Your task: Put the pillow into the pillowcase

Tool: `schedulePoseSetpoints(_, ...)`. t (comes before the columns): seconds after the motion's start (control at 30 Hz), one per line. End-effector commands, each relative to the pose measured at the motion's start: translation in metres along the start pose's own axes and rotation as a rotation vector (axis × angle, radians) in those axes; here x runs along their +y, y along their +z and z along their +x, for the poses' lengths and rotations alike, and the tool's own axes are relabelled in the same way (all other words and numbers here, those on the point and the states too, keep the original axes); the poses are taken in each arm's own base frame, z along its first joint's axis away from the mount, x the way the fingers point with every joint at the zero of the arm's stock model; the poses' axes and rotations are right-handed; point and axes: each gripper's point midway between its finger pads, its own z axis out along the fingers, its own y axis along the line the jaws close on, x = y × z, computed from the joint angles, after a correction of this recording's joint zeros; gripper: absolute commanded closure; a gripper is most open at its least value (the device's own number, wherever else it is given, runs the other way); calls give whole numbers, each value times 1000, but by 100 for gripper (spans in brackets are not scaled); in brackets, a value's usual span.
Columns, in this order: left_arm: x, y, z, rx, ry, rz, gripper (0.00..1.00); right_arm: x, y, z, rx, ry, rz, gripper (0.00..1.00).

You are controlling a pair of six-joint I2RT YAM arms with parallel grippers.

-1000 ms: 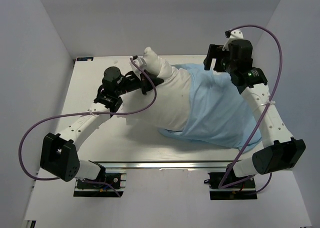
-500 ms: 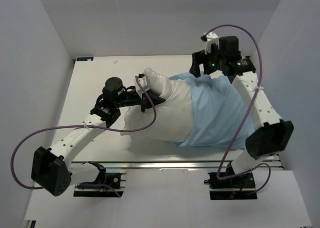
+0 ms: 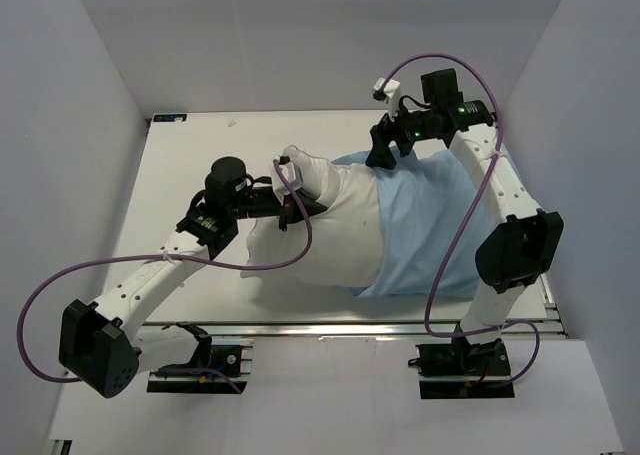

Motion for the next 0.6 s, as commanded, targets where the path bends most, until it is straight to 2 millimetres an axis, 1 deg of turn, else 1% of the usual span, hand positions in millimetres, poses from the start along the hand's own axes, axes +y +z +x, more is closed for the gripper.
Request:
schedulePoseSetpoints(0.0,-20,-2,-22,-39,64,79,100,23,-9,-16,-60,-50,-102,12)
schedulePoseSetpoints(0.1,-19,-2,-21,-34,60,78,100,29,-5,-10,-46,-25,-137,14)
schedulePoseSetpoints(0.13,-19,-2,-21,-32,59,79,100,28,-3,-7,-35,-14,-130,15)
schedulePoseSetpoints(0.2,-19,-3,-23,-35,65,75,100,20,2,2,3,23,-90,16)
schedulePoseSetpoints(0.33,-21,-6,-26,-42,80,66,100,7,9,7,29,74,-28,19)
schedulePoseSetpoints(0.4,-23,-7,-28,-45,87,69,100,0,12,7,27,85,2,24)
schedulePoseSetpoints(0.43,-24,-8,-29,-47,88,70,100,-2,12,5,23,104,13,32)
schedulePoseSetpoints(0.5,-25,-9,-29,-46,89,71,100,-8,13,3,17,107,39,37)
schedulePoseSetpoints(0.53,-26,-10,-31,-49,94,71,100,-9,14,2,13,109,44,47)
schedulePoseSetpoints(0.57,-26,-10,-30,-49,96,73,100,-10,14,1,11,123,48,54)
